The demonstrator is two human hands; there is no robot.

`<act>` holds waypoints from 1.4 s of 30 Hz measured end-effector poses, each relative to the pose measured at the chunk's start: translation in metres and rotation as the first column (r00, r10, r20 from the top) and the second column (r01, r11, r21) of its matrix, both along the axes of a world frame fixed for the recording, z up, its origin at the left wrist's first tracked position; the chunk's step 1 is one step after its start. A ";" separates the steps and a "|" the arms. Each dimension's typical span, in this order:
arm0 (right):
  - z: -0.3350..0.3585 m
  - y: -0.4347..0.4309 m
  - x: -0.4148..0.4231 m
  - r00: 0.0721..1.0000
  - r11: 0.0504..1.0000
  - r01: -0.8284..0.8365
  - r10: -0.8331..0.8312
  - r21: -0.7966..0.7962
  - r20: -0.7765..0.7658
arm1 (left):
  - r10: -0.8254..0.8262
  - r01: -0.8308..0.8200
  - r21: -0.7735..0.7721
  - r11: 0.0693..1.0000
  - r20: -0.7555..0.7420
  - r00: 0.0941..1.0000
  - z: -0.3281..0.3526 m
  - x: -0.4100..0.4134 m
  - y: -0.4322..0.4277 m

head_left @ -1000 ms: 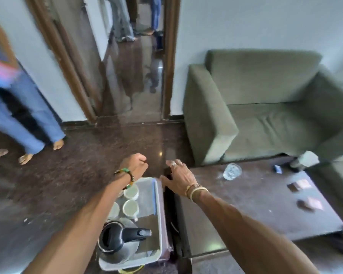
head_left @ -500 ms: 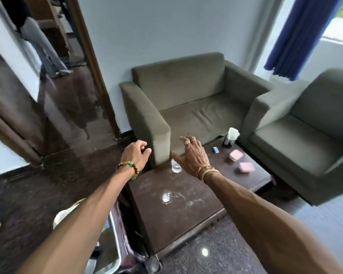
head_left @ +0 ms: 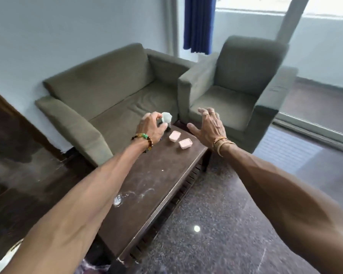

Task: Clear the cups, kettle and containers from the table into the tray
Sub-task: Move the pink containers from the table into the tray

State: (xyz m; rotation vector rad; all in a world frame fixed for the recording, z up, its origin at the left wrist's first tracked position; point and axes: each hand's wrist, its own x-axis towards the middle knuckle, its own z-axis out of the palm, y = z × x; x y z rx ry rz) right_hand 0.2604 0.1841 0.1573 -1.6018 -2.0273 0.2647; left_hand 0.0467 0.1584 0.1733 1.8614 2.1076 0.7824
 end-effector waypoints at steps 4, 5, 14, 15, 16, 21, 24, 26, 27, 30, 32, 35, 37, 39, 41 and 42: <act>-0.021 0.011 0.059 0.991 0.990 0.129 -0.131 -0.061 -0.016 | -0.086 0.087 -0.047 0.995 0.009 0.996 -0.025 0.058 0.038; -0.029 0.015 0.072 0.988 0.985 0.150 -0.152 -0.080 -0.013 | -0.103 0.104 -0.076 0.992 0.025 0.994 -0.033 0.070 0.050; -0.058 0.077 0.148 0.946 0.932 0.323 -0.320 -0.164 0.046 | -0.256 0.276 -0.153 0.949 0.143 0.956 -0.075 0.154 0.157; -0.057 0.086 0.153 0.942 0.928 0.334 -0.332 -0.166 0.043 | -0.267 0.289 -0.157 0.944 0.147 0.952 -0.073 0.162 0.169; -0.057 0.095 0.159 0.939 0.925 0.343 -0.340 -0.163 0.046 | -0.279 0.301 -0.159 0.940 0.145 0.949 -0.071 0.169 0.180; -0.058 0.139 0.182 0.919 0.906 0.393 -0.393 -0.159 0.031 | -0.320 0.345 -0.154 0.926 0.168 0.932 -0.068 0.199 0.229; -0.068 0.163 0.193 0.925 0.908 0.378 -0.379 -0.182 0.034 | -0.320 0.347 -0.193 0.918 0.158 0.934 -0.078 0.211 0.251; -0.079 0.182 0.203 0.929 0.907 0.368 -0.368 -0.204 0.040 | -0.312 0.339 -0.217 0.915 0.149 0.938 -0.088 0.220 0.265; -0.083 0.190 0.207 0.931 0.907 0.362 -0.362 -0.216 0.042 | -0.307 0.332 -0.226 0.916 0.142 0.941 -0.092 0.222 0.271; -0.095 0.219 0.221 0.947 0.916 0.318 -0.320 -0.246 0.034 | -0.265 0.292 -0.264 0.919 0.134 0.955 -0.102 0.233 0.293; -0.098 0.238 0.228 0.955 0.920 0.294 -0.294 -0.257 0.040 | -0.235 0.262 -0.263 0.929 0.130 0.963 -0.103 0.239 0.307; -0.092 0.271 0.234 0.973 0.935 0.232 -0.228 -0.268 0.046 | -0.177 0.206 -0.237 0.949 0.138 0.974 -0.099 0.246 0.328; -0.084 0.293 0.232 0.981 0.949 0.194 -0.190 -0.250 0.039 | -0.139 0.170 -0.228 0.959 0.144 0.980 -0.094 0.245 0.339; -0.079 0.314 0.228 0.986 0.955 0.164 -0.160 -0.245 0.037 | -0.095 0.128 -0.223 0.966 0.151 0.984 -0.093 0.240 0.352; -0.079 0.333 0.221 0.991 0.958 0.134 -0.128 -0.252 0.042 | -0.053 0.089 -0.229 0.969 0.155 0.986 -0.095 0.233 0.361; -0.081 0.339 0.217 0.992 0.957 0.123 -0.117 -0.263 0.038 | -0.040 0.076 -0.235 0.969 0.154 0.987 -0.098 0.229 0.365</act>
